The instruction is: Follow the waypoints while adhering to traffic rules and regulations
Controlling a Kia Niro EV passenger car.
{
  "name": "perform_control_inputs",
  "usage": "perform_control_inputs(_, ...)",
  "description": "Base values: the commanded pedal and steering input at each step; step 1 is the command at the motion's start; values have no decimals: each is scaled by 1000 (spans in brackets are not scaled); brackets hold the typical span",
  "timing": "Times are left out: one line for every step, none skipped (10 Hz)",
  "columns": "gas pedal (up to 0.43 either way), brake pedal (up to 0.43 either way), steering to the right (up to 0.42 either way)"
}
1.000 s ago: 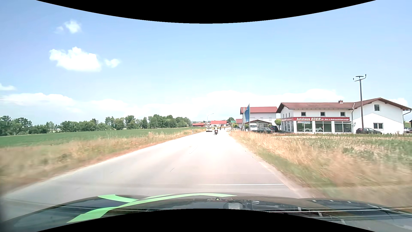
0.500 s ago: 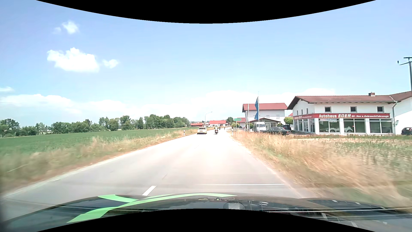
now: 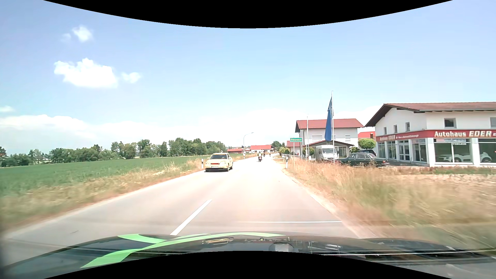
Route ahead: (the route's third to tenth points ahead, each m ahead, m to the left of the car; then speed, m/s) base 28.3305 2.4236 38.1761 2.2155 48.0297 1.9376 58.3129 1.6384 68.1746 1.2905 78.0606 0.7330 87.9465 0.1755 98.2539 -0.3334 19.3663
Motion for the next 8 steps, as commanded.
perform_control_inputs(138, 0, 0)
perform_control_inputs(130, 0, -2)
perform_control_inputs(138, 0, -3)
perform_control_inputs(150, 0, -3)
perform_control_inputs(157, 0, -3)
perform_control_inputs(157, 0, -3)
perform_control_inputs(177, 0, -2)
perform_control_inputs(189, 0, -2)
